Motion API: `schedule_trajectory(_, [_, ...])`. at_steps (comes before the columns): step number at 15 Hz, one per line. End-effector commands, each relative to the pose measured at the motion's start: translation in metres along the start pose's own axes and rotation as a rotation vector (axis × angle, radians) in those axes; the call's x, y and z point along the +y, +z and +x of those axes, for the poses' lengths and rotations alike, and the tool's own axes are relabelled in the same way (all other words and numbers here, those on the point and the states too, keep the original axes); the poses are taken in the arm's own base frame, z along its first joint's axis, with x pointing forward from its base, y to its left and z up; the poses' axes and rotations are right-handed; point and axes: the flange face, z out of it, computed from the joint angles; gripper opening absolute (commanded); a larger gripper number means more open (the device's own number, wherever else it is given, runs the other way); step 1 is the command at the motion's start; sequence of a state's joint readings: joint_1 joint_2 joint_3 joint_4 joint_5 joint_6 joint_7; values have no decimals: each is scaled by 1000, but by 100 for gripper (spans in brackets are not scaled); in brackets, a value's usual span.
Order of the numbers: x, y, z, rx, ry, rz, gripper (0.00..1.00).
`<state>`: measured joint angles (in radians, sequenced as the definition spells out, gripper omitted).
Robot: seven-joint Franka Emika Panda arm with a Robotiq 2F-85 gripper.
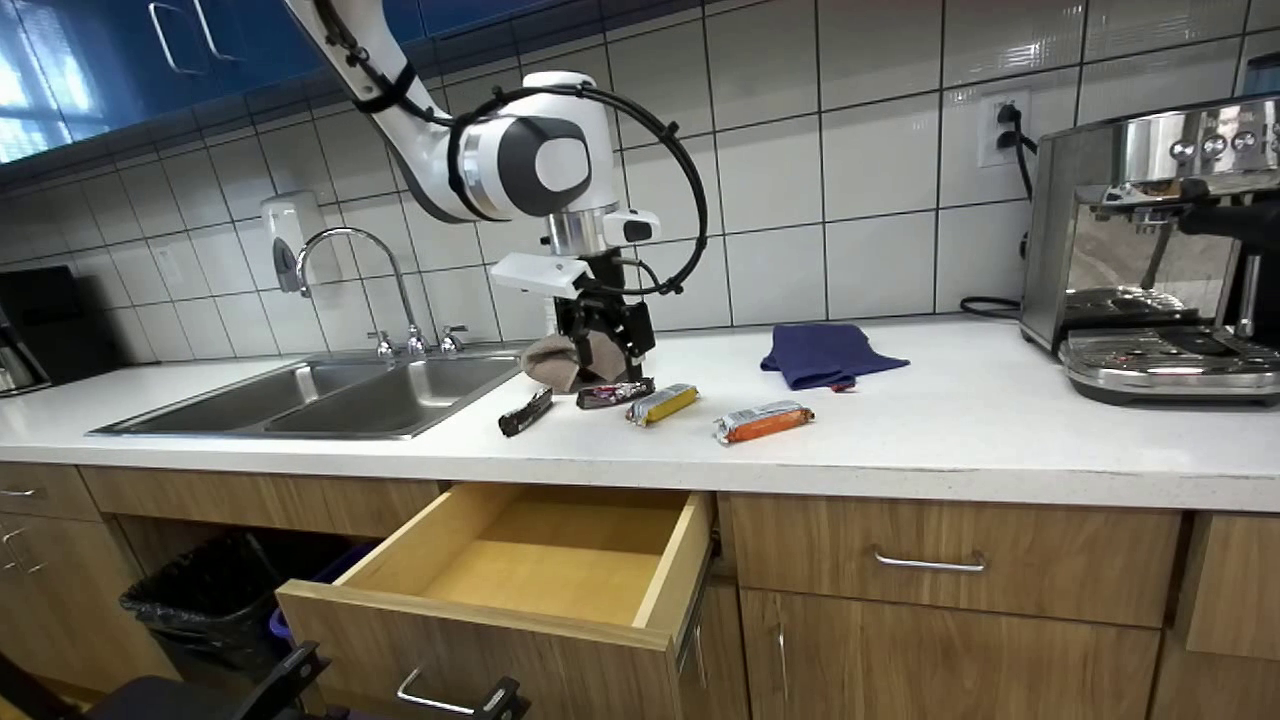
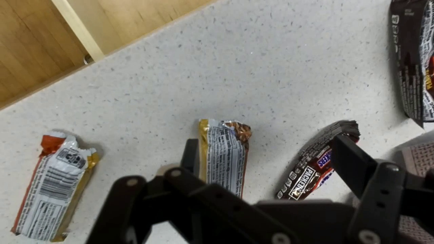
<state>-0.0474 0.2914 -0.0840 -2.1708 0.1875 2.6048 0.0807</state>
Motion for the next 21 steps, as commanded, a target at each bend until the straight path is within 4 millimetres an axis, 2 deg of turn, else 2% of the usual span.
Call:
schedule_trajectory(1, [2, 11, 25, -26, 38, -11, 100])
schedule_trajectory(8, [5, 31, 46, -41, 73, -21, 100])
schedule_trajectory(21, [16, 54, 64, -71, 118, -44, 100])
